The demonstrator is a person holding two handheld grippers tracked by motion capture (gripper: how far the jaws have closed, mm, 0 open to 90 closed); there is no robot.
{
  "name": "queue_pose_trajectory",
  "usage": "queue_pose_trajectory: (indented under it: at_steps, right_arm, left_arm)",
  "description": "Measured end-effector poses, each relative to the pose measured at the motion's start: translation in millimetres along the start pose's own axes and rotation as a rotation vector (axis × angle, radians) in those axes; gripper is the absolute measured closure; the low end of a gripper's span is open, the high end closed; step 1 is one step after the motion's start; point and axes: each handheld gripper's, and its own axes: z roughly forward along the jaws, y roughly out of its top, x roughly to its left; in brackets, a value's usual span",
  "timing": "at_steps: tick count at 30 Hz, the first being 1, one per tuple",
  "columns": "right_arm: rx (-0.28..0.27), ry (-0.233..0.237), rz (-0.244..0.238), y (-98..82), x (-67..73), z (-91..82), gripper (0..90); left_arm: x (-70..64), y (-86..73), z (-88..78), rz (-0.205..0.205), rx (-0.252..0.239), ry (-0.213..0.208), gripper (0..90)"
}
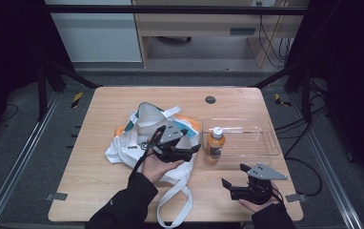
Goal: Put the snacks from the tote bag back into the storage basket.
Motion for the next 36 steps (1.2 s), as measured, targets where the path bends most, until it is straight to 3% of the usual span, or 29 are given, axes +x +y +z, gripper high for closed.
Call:
queue_pose_trajectory:
  at_steps: [4, 10, 20, 36]
  right_arm:
    - [0.001, -0.002, 0.002, 0.0, 0.0, 0.2, 12.3]
    - [-0.001, -0.009, 0.003, -0.3, -1.0, -0.1, 12.3]
    - [0.001, -0.019, 0.0, -0.7, -2.3, 0.0, 12.4]
    - [0.015, -0.06, -0.008, -2.4, -6.7, 1.7, 12.8]
  left_arm:
    - [4.4, -8.3, -14.0, 0.005, 0.01, 0.018, 30.2]
    - [12.1, -23.9, -33.1, -0.019, 0.013, 0.043, 30.2]
    - [24.4, -58.7, -71.6, -0.029, 0.038, 0.113, 30.0]
    - [49.5, -120.9, -125.7, -0.138, 0.079, 0.237, 27.9]
